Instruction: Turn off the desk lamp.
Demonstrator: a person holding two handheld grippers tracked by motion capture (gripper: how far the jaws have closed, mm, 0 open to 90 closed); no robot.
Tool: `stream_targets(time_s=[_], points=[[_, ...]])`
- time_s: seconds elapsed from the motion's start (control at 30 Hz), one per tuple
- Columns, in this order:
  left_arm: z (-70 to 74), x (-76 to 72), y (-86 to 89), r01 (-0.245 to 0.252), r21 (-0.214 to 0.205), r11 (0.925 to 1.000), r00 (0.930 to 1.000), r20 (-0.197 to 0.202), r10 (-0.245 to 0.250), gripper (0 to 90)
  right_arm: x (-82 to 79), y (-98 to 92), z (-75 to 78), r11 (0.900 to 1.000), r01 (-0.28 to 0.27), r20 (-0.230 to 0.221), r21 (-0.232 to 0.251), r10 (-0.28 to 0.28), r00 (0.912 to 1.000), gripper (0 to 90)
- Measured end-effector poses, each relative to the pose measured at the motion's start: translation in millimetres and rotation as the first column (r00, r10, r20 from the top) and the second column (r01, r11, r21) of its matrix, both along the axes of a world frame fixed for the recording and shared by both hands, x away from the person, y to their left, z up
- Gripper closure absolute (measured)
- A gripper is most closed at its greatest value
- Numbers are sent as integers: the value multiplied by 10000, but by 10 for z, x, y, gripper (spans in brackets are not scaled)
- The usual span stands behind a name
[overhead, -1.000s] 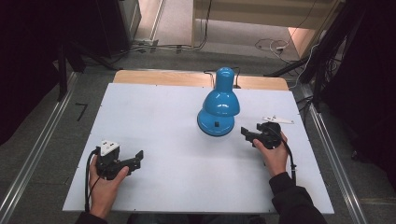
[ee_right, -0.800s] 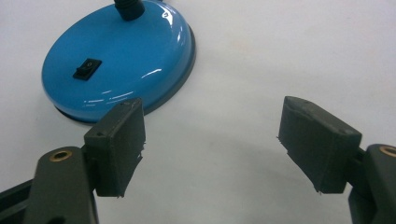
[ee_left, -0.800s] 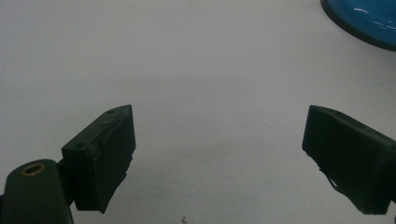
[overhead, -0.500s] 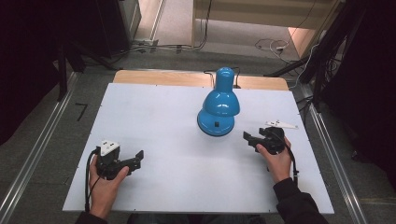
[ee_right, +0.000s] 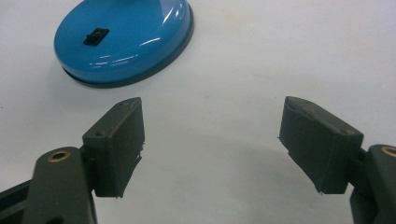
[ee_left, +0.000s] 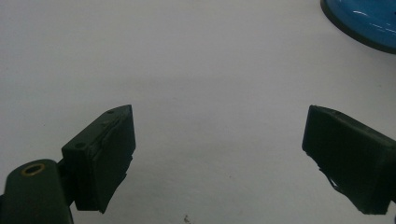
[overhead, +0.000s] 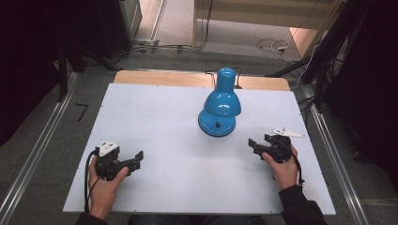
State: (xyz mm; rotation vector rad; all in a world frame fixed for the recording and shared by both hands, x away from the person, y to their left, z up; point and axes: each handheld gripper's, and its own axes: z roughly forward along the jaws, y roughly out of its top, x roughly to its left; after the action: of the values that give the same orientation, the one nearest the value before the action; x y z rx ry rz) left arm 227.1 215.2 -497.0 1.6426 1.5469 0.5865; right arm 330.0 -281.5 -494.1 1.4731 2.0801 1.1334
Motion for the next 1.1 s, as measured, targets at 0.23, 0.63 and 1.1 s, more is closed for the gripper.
stream_targets(time_s=[0.23, 0.63, 1.1], points=[[-6, 1, 10, 6, -5, 10000, 10000, -22, -6, 106, -95, -50, 17, 10000, -22, 61, 4, 22, 10000, 205], [-12, 4, 11, -41, 3, 10000, 10000, -55, 41, 106, -217, -162, 52, 9998, 24, 102, 191, -26, 9999, 204], [-17, 4, 16, -58, -52, 10000, 9999, -97, 57, 106, -301, -227, 53, 9998, -40, 55, 172, 39, 10000, 203]])
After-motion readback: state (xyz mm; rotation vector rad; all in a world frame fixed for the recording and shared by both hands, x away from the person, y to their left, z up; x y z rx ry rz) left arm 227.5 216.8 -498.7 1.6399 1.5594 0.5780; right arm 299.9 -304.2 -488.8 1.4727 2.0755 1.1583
